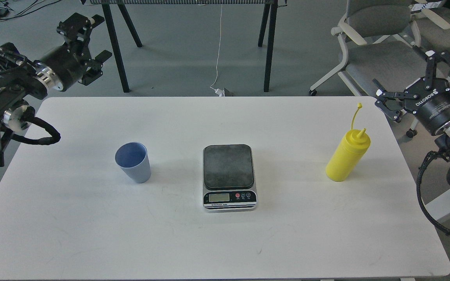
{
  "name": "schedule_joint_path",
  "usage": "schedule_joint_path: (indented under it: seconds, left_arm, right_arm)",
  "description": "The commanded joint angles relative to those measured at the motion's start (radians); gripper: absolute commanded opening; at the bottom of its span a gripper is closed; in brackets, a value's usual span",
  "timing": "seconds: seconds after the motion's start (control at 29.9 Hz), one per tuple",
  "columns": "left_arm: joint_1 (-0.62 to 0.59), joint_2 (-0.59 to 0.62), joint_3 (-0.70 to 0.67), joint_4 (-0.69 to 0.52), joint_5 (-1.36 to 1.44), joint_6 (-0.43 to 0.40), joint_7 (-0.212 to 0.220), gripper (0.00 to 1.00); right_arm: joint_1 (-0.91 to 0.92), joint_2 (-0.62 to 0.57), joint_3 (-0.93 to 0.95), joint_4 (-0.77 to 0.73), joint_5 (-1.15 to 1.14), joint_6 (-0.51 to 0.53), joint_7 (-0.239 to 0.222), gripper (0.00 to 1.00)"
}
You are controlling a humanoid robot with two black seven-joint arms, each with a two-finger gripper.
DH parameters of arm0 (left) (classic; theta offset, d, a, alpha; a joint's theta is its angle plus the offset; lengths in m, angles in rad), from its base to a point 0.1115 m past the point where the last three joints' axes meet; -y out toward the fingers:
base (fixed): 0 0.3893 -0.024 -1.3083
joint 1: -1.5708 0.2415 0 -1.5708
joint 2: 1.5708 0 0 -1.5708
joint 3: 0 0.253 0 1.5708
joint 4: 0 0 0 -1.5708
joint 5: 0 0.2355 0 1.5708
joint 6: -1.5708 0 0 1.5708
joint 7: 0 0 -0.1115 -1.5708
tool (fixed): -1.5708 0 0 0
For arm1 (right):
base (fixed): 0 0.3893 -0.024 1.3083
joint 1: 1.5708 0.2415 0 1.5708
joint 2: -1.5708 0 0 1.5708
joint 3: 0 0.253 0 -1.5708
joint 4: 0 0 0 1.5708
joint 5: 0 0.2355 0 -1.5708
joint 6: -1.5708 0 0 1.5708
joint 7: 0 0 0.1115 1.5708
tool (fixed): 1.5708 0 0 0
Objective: Pour seasoning into cup on scale with both arms
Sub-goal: 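Move the left gripper over the blue cup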
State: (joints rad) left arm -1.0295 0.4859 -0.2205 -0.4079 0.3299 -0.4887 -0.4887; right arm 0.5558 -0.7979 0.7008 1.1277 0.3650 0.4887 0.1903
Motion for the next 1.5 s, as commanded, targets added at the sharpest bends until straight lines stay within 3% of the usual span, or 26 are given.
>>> schedule_joint_path:
  seconds: [0.0, 0.97, 1.24, 1.47]
  left_arm:
    - [0.019, -0.003, 0.0, 0.0, -0.018, 0.0, 0.0, 1.0]
    - [-0.089, 0.023, -0.117, 0.023, -0.009, 0.0, 0.0, 0.99]
    - [-0.282, 0.076, -0.08, 0.003, 0.686, 0.0, 0.0, 0.99]
    - [-0.356, 0.117, -0.076, -0.268, 1.222, 0.0, 0.0, 0.99]
  right_arm:
    - [-0.002, 0.002, -0.001, 0.0, 0.0, 0.0, 0.0, 0.99]
    - [-0.016, 0.003, 0.0, 0.007, 0.0, 0.0, 0.001, 0.99]
    - [-0.017, 0.017, 0.0, 0.007, 0.0, 0.0, 0.003, 0.99]
    - [-0.016, 0.035, 0.0, 0.003, 0.0, 0.0, 0.003, 0.99]
